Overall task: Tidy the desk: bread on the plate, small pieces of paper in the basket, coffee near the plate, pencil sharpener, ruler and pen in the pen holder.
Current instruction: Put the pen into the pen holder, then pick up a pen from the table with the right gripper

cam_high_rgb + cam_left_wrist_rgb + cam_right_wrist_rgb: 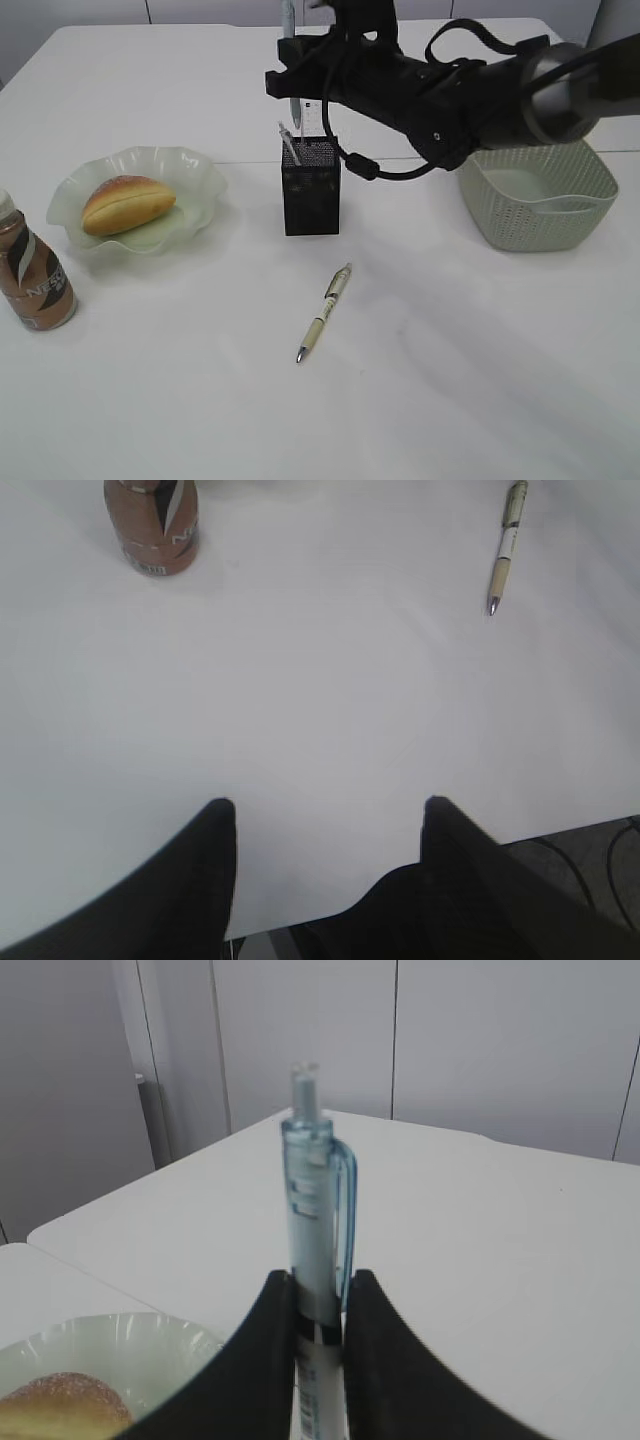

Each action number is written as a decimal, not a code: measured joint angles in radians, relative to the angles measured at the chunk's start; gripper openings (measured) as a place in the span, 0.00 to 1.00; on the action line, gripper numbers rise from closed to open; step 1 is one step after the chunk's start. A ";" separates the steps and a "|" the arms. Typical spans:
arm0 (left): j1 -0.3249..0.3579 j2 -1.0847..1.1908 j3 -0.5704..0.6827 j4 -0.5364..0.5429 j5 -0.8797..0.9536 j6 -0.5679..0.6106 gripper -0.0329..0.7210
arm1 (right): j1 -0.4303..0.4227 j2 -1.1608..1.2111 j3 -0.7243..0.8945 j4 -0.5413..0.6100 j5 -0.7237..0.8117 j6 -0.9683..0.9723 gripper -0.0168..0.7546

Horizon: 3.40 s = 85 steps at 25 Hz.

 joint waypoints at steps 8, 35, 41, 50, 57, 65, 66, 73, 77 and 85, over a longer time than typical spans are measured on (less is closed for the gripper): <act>0.000 0.000 0.000 -0.002 0.000 0.000 0.61 | -0.045 0.050 -0.010 0.004 0.052 0.000 0.15; 0.000 0.000 0.000 -0.017 0.000 0.000 0.60 | -0.026 0.098 -0.012 -0.008 0.121 -0.001 0.15; 0.000 0.000 0.000 -0.017 0.000 0.000 0.59 | -0.008 0.098 -0.012 -0.015 0.119 -0.001 0.16; 0.000 0.000 0.000 -0.017 0.000 0.000 0.59 | -0.008 0.098 -0.012 -0.015 0.128 -0.001 0.22; 0.000 0.000 0.000 -0.017 0.000 0.000 0.59 | -0.008 0.098 -0.021 0.015 0.164 -0.001 0.60; 0.000 0.000 0.000 -0.017 0.000 0.000 0.59 | -0.008 0.049 -0.078 0.005 0.366 -0.001 0.66; 0.000 0.000 0.000 -0.017 0.000 0.000 0.59 | -0.008 0.023 -0.090 -0.002 0.411 -0.001 0.66; 0.000 0.000 0.000 -0.017 0.000 0.000 0.59 | 0.002 -0.132 -0.180 -0.003 0.800 -0.001 0.65; 0.000 0.000 0.000 -0.017 0.000 0.000 0.59 | 0.013 -0.187 -0.212 0.034 1.055 -0.004 0.65; 0.000 0.000 0.000 -0.017 0.000 0.000 0.59 | 0.072 -0.198 -0.248 0.190 1.638 -0.026 0.65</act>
